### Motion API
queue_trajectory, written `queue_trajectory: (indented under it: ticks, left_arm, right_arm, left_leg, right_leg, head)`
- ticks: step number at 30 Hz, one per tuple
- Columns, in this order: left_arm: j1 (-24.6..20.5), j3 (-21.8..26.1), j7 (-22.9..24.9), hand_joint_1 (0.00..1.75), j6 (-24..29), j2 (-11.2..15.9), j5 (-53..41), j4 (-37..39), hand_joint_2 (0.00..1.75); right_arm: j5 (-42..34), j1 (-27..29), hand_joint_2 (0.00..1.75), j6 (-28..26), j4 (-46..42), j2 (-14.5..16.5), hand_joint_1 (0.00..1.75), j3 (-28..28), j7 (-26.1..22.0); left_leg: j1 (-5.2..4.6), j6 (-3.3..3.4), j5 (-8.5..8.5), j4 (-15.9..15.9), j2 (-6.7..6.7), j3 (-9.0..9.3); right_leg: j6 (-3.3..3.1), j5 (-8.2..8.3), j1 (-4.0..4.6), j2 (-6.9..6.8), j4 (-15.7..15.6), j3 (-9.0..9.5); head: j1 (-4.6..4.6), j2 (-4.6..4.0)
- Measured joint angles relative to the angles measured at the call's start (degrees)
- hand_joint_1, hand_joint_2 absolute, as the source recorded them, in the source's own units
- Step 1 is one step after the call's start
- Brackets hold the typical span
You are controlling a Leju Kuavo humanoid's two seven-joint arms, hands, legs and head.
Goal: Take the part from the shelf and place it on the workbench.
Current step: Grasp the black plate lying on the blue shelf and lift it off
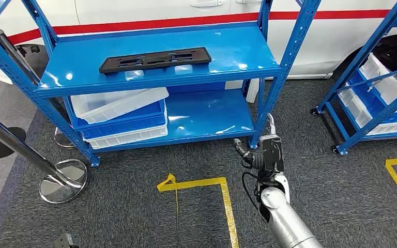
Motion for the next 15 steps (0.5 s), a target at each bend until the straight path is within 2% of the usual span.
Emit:
queue_trajectory:
  ticks: [5,15]
  left_arm:
    - [-0.3,0.0,-0.8,0.00,0.4,0.0,1.3,0.2,0.00]
    - [-1.1,0.0,-3.5,0.00,2.4,-0.6,5.2,1.1,0.00]
  right_arm:
    - [5.6,-1.8,1.75,-1.2,-3.5,0.0,0.00,2.7,1.5]
    - [22.5,-7.1,1.75,-5.0,-13.5,0.1,0.00,10.7,6.1]
  left_leg:
    - [0.00,0.00,0.00,0.0,-0.01,-0.01]
    - [0.00,-0.04,0.04,0.0,-0.07,-0.10]
  right_leg:
    - [0.00,0.00,0.00,-0.02,0.0,0.00]
    - [-0.01,-0.01,0.00,-0.12,0.0,-0.05]
  head:
    - [-0.01,0.00]
    - [0.00,0.00]
